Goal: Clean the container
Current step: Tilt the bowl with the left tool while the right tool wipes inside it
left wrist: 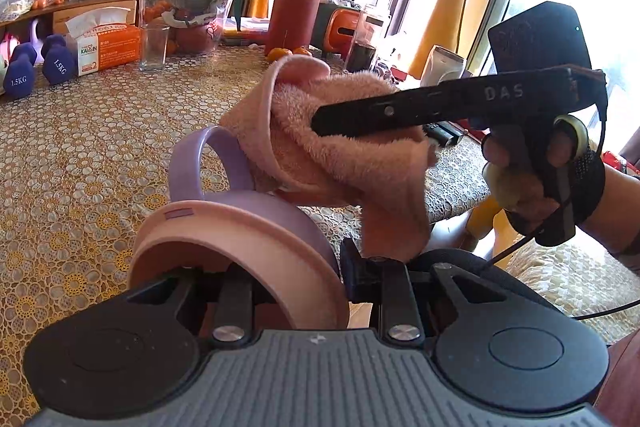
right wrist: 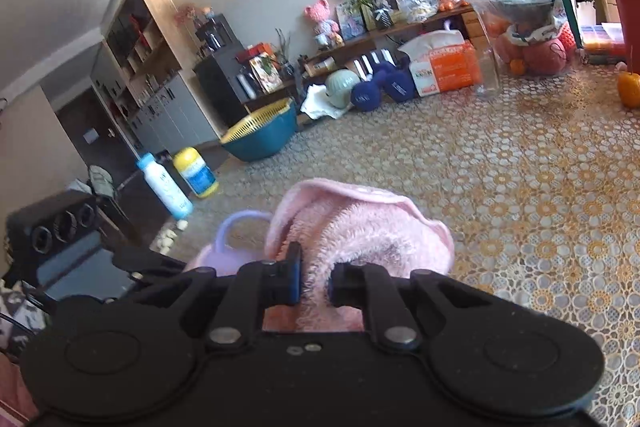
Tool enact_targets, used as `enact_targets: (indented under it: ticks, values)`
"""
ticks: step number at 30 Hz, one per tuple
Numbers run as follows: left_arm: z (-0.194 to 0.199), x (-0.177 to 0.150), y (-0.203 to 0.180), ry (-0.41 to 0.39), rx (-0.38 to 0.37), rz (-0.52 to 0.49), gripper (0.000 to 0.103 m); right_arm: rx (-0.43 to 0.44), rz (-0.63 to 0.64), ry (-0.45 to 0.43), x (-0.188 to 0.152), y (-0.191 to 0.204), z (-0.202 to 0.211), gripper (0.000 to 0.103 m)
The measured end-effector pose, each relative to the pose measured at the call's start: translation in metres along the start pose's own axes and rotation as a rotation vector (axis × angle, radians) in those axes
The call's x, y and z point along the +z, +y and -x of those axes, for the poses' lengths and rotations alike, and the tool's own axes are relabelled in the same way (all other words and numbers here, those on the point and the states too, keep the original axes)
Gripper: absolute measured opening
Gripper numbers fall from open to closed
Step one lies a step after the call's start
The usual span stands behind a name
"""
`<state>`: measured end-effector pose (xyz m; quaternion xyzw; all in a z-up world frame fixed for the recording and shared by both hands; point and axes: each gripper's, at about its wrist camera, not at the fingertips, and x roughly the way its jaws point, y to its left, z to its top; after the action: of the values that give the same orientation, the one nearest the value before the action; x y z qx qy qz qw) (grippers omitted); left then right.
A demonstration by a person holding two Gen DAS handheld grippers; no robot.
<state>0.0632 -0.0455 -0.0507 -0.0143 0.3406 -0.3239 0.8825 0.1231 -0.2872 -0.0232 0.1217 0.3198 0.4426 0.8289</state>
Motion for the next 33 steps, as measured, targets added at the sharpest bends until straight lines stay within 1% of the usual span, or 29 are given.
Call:
enact_targets:
  ticks: [3,4,7,9,12,17,20,22,23,25,27,29,30,32,33]
  values:
    - [-0.001,-0.001,-0.001,0.004,-0.001,-0.002,0.024,0.083,-0.01,0.002,0.005,0.01,-0.002,0.011]
    - [-0.001,-0.001,-0.001,0.005,-0.002,-0.002,0.024,0.086,0.001,0.016,0.005,0.013,-0.006,0.011]
    - [-0.001,-0.001,-0.001,0.001,0.0,0.004,0.024,0.042,0.05,0.075,0.0,0.021,-0.026,0.012]
    - [-0.001,0.0,0.001,-0.002,-0.003,0.011,0.024,0.034,0.025,0.07,-0.001,0.013,-0.03,0.012]
    - [-0.002,-0.001,-0.002,0.002,-0.003,-0.008,0.024,-0.032,-0.005,0.096,-0.004,-0.001,-0.036,0.012]
    - [-0.003,-0.002,-0.003,0.001,-0.007,-0.016,0.024,-0.086,0.017,0.131,-0.012,-0.012,-0.032,0.011]
    - [-0.003,-0.002,-0.002,0.001,-0.013,-0.014,0.024,-0.101,0.006,0.11,-0.01,-0.013,-0.019,0.011]
    - [-0.003,-0.002,-0.003,0.002,-0.015,-0.018,0.024,-0.049,-0.025,0.072,-0.004,-0.011,-0.008,0.011]
    - [-0.003,-0.002,-0.003,0.002,-0.015,-0.018,0.024,-0.005,-0.034,0.056,-0.001,-0.007,-0.004,0.011]
    - [-0.004,-0.002,-0.003,0.006,-0.018,-0.017,0.024,0.069,-0.02,0.045,0.005,0.005,-0.004,0.012]
    - [-0.005,-0.003,-0.003,0.01,-0.019,-0.013,0.024,0.113,0.011,0.056,0.006,0.017,-0.01,0.012]
    - [-0.007,-0.001,-0.004,0.01,-0.016,-0.011,0.024,0.094,0.06,0.086,0.004,0.028,-0.021,0.013]
    - [-0.007,0.0,-0.002,0.009,-0.016,-0.003,0.024,0.076,0.064,0.094,0.002,0.028,-0.026,0.013]
    - [-0.007,0.001,0.0,0.008,-0.018,0.008,0.024,0.078,0.018,0.081,0.002,0.021,-0.028,0.013]
    - [-0.007,0.002,0.0,0.009,-0.019,0.009,0.024,0.064,0.005,0.076,0.002,0.016,-0.029,0.013]
